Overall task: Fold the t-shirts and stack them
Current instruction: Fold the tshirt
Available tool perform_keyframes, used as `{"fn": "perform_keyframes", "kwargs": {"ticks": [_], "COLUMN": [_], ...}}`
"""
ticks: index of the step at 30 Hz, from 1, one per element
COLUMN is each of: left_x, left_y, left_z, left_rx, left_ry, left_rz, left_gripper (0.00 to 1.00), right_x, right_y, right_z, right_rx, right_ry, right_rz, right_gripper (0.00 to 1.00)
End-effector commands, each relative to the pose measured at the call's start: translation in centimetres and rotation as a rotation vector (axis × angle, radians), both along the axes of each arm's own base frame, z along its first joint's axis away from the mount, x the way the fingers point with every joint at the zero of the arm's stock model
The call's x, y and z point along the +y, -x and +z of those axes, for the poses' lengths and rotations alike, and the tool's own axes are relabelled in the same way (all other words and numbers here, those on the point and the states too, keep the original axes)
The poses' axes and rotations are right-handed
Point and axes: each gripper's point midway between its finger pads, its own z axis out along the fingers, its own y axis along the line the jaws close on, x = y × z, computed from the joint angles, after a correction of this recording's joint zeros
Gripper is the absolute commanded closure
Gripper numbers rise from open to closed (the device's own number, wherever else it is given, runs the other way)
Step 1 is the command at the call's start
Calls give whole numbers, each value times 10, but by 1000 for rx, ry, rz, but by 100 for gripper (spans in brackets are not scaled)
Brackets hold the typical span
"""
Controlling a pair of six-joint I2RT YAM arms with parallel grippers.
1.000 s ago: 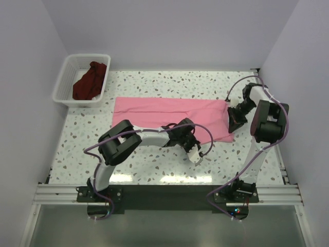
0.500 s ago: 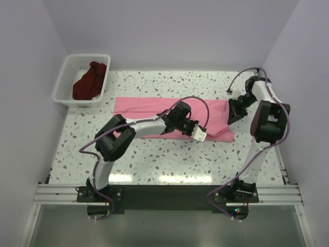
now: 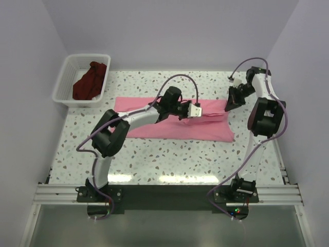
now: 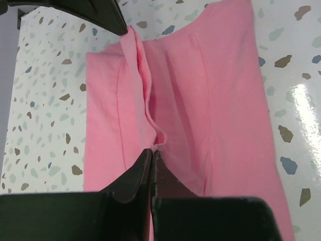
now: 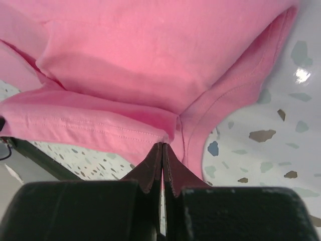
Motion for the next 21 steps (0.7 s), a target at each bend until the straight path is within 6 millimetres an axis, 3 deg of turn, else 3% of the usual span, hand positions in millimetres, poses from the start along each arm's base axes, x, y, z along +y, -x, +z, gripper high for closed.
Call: {"fn": "perform_keyframes", "kwargs": {"ticks": [1,12,21], "left_x": [-8,-4,-2], "left_y": [-17,-53,-61], "left_z": [18,-1,-6], "left_rx": [-45,-87,-85], "left_ry": [66,47,39], "left_rz": [37,109,127], "left_gripper": [100,100,100], "right_x": [14,12,25], "right_y": [-20,-44,-64], "right_z": [15,13,12], "right_rx": [-40,-112,-156], "right_ry": [-43,11,4], "right_rz": [-27,-59,-70], "right_gripper": [100,100,100]}}
